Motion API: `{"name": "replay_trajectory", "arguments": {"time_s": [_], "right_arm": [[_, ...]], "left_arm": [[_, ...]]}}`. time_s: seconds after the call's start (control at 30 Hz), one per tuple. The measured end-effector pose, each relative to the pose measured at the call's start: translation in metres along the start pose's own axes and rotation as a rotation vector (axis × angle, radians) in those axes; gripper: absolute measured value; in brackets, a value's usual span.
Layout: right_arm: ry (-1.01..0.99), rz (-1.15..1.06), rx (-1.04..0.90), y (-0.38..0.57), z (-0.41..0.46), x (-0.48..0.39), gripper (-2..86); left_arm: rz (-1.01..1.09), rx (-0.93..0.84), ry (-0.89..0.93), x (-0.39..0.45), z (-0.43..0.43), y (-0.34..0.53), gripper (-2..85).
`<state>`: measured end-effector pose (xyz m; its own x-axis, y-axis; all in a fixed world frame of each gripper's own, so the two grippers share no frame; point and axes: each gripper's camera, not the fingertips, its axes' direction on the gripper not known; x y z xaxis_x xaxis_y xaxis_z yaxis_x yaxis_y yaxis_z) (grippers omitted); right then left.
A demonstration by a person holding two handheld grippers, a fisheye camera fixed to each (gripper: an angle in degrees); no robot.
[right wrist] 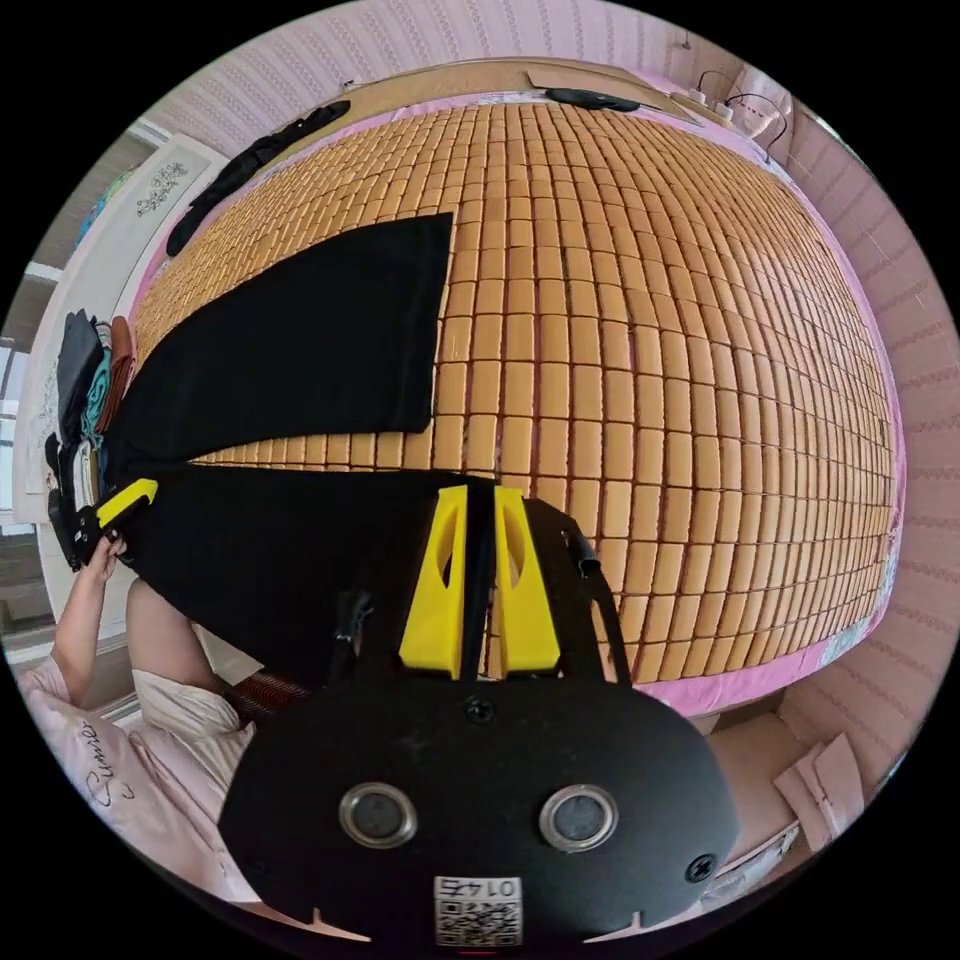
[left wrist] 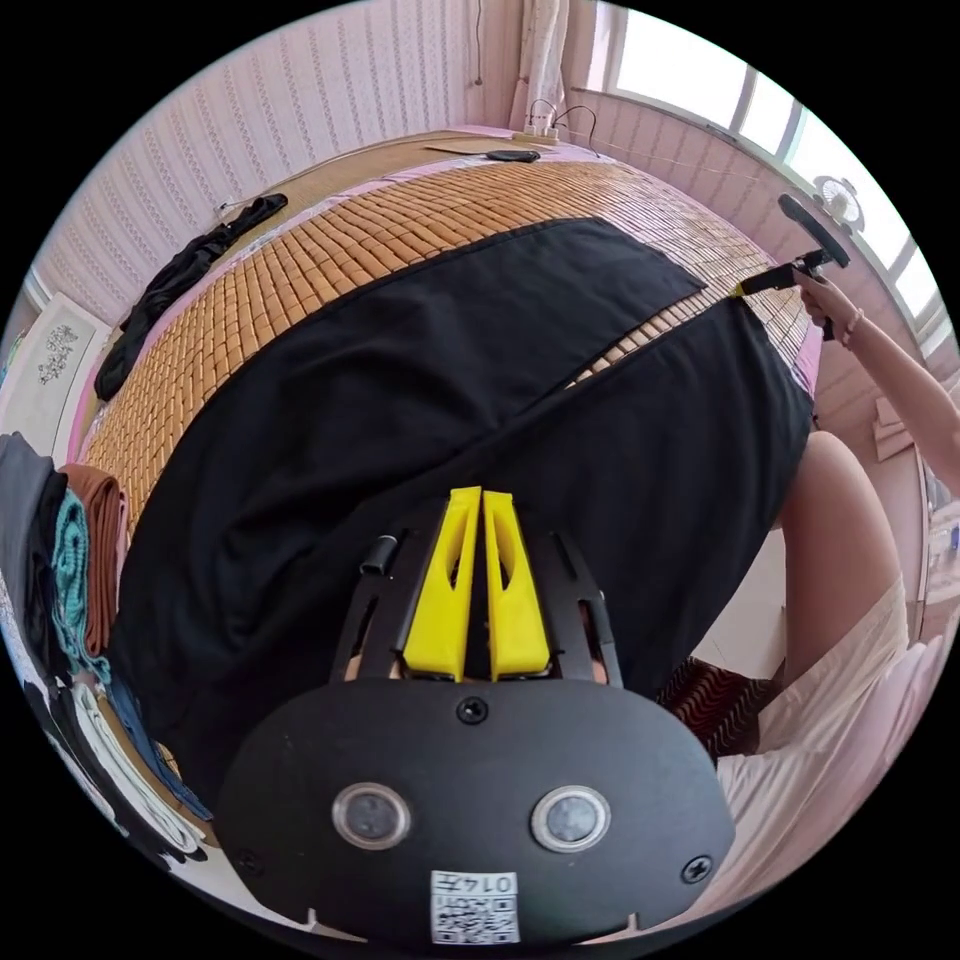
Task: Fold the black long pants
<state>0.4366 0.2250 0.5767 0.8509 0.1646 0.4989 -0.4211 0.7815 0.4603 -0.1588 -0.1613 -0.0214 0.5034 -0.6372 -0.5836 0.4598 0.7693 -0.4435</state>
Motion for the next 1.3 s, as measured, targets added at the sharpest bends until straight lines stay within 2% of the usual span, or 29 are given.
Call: {"name": "replay_trajectory", "arguments": {"time_s": [0.07, 0.13, 0.27, 0.33, 0.43, 0.53, 0.7, 0.8, 0.9, 1.03, 1.2, 1.3], "right_arm": [[0.031, -0.027, 0.136, -0.013, -0.019, -0.015, 1.8], [-0.004, -0.093, 0.178, -0.027, -0.019, -0.033, 0.7], [0.004, -0.145, 0.108, -0.062, 0.028, -0.071, -0.4], [0.060, -0.141, 0.112, -0.065, 0.047, -0.075, -0.6], [0.035, -0.114, 0.184, -0.062, 0.055, -0.068, -0.7], [0.090, -0.086, 0.214, -0.062, 0.064, -0.058, -0.6], [-0.011, 0.009, 0.215, -0.066, 0.076, -0.040, -0.7], [-0.063, 0.081, 0.215, -0.054, 0.075, -0.030, -0.7], [-0.162, 0.041, 0.328, -0.009, 0.056, -0.029, 0.3], [-0.198, -0.008, 0.298, 0.089, 0.053, -0.033, 7.8], [-0.159, 0.131, 0.186, 0.207, 0.077, -0.032, 10.3], [-0.180, 0.235, 0.205, 0.260, 0.085, -0.034, 10.5]], "left_arm": [[0.012, 0.041, -0.036, -0.005, -0.024, 0.004, -0.4], [-0.008, 0.062, -0.083, -0.015, -0.036, 0.006, -0.2], [-0.163, 0.031, -0.223, -0.064, -0.032, 0.006, 0.3], [-0.225, -0.002, -0.205, -0.083, -0.023, 0.007, 0.5], [-0.251, -0.062, -0.170, -0.096, -0.005, 0.008, 0.5], [-0.231, -0.027, -0.136, -0.093, -0.007, 0.009, -0.5], [-0.204, 0.006, -0.174, -0.087, -0.018, 0.018, -0.8], [-0.258, 0.088, -0.083, -0.095, -0.044, 0.035, -0.6], [-0.294, 0.171, -0.040, -0.098, -0.089, 0.072, -0.4], [-0.297, 0.188, -0.204, -0.087, -0.150, 0.160, 1.1], [-0.484, 0.092, -0.207, -0.083, -0.188, 0.290, 4.9], [-0.642, 0.106, -0.196, -0.078, -0.211, 0.361, 3.9]]}}
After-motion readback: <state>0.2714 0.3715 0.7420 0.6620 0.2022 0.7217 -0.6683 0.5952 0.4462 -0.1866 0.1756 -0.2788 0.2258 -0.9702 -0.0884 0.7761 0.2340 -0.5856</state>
